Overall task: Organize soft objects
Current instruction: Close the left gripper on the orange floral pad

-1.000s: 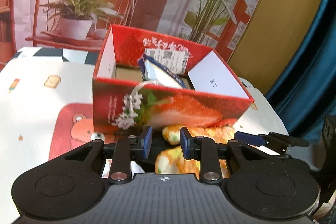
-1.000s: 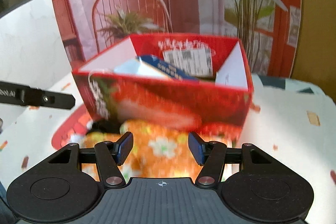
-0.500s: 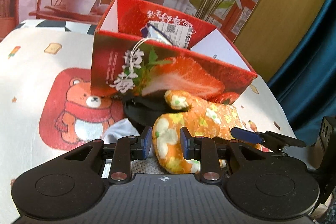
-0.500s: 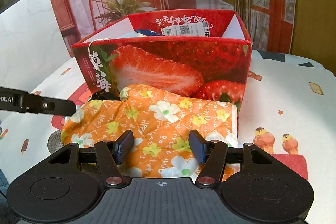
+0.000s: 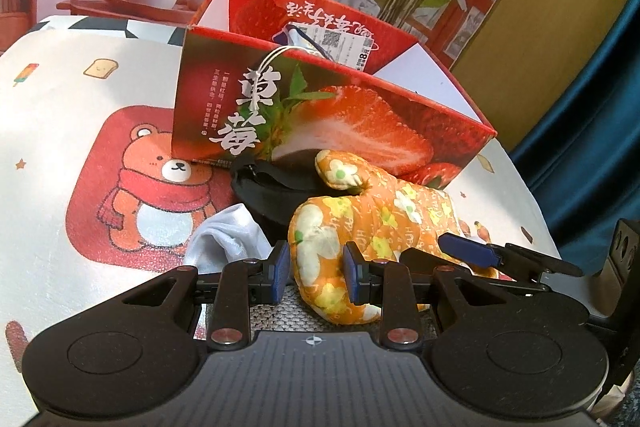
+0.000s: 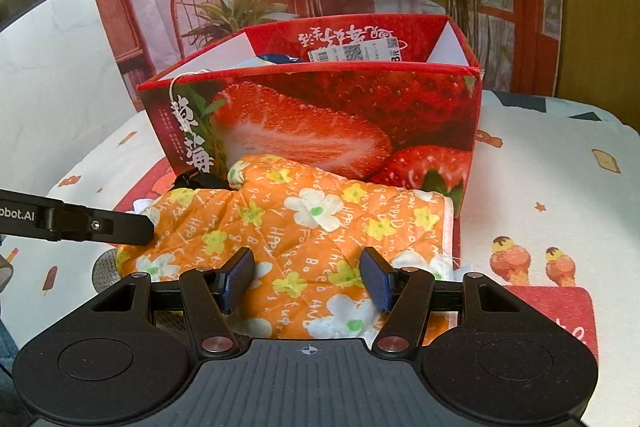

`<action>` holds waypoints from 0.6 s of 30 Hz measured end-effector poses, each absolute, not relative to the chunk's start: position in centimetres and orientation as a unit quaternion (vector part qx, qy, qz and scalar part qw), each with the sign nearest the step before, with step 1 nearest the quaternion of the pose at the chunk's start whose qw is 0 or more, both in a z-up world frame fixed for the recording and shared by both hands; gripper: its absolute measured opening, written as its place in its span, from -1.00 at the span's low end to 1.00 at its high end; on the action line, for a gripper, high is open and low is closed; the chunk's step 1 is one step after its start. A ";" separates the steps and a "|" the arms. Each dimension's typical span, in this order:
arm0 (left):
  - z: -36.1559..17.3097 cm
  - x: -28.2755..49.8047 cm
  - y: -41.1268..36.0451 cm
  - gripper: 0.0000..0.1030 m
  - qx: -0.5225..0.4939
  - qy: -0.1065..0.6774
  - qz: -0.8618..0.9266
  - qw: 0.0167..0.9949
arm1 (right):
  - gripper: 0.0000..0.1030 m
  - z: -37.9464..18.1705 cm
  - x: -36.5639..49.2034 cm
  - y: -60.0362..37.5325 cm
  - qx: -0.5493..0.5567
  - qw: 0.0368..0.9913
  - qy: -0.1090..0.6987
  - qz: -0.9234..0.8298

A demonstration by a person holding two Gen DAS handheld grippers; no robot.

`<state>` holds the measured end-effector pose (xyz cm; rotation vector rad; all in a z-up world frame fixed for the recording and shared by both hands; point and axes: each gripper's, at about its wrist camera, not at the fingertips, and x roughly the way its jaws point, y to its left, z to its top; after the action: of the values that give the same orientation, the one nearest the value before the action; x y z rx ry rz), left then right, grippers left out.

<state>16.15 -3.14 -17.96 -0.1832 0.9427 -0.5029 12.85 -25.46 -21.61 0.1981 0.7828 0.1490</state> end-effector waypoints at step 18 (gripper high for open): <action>-18.2 16.2 -2.4 -0.41 -0.104 0.450 -0.229 0.857 | 0.10 -21.7 13.5 -24.8 0.088 0.915 0.385 0.080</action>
<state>16.23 -2.42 -18.17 -0.2188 0.9458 -0.4808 13.53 -24.83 -21.68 0.1808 0.7919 0.1644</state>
